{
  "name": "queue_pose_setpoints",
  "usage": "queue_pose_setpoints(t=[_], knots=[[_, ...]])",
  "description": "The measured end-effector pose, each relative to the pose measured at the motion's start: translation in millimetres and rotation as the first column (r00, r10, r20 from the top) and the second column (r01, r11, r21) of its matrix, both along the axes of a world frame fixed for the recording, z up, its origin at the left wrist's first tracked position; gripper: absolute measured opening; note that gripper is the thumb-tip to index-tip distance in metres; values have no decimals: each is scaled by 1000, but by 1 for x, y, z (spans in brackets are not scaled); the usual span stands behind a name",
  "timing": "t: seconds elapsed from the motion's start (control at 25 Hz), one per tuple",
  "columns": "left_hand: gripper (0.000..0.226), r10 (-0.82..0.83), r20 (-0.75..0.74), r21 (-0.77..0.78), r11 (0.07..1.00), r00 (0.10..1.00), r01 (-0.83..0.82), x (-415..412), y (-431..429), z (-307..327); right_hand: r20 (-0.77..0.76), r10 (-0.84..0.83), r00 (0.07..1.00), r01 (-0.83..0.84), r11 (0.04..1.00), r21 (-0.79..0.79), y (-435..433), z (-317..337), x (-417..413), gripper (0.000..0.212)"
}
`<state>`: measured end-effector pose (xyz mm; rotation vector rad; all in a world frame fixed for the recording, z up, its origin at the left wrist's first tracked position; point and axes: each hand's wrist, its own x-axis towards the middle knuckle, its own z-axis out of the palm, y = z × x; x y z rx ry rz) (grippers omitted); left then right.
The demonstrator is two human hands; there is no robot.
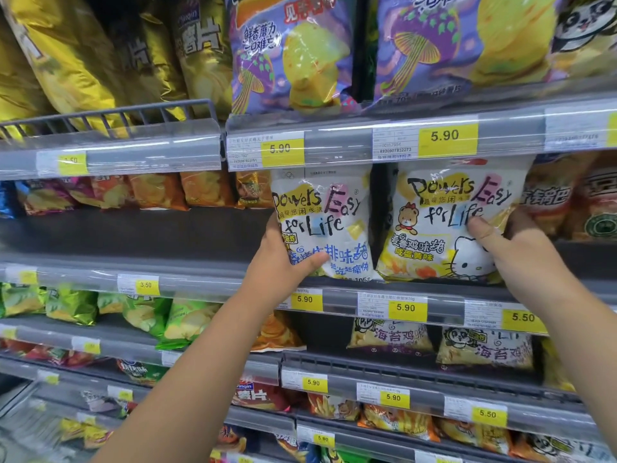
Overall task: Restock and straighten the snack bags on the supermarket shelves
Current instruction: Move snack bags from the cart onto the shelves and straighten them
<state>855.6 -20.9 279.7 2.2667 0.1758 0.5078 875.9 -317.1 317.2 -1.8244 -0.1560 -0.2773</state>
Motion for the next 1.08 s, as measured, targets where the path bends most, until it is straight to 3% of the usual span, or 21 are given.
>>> queue_pose_setpoints(t=[0.16, 0.28, 0.36, 0.44, 0.56, 0.64, 0.72, 0.8, 0.96, 1.08], knots=[[104, 56, 56, 9, 998, 997, -57, -10, -8, -1, -33, 3, 999, -7, 994, -113, -6, 0, 1, 44], [116, 119, 89, 99, 987, 989, -128, -18, -23, 0, -38, -7, 999, -3, 962, -274, -12, -8, 1, 43], [116, 158, 140, 274, 942, 977, -192, -27, -40, -2, -33, -24, 999, 9, 920, -391, -15, -18, 0, 44], [107, 135, 273, 516, 815, 953, -263, -34, -54, -10, 14, -17, 1000, 22, 862, -506, -17, -32, -2, 50], [95, 69, 230, 714, 666, 971, -216, -34, -70, -33, 219, -72, 973, 195, 765, -614, -17, -51, -12, 80], [92, 57, 179, 757, 630, 982, -175, -32, -77, -45, 527, -18, 850, 372, 730, -574, -10, -60, -21, 76], [89, 53, 143, 774, 617, 988, -145, -31, -78, -48, 639, 127, 759, 429, 641, -637, -1, -62, -19, 67], [88, 69, 93, 794, 597, 993, -116, -31, -80, -43, 589, 174, 789, 423, 541, -727, 9, -60, -10, 69], [89, 124, -54, 794, 608, 991, -33, -37, -87, -22, 475, 153, 867, 372, 437, -819, 21, -60, -13, 84], [81, 88, -79, 784, 621, 993, 7, -58, -84, -7, 338, 144, 930, 251, 422, -871, 26, -53, -29, 77]])
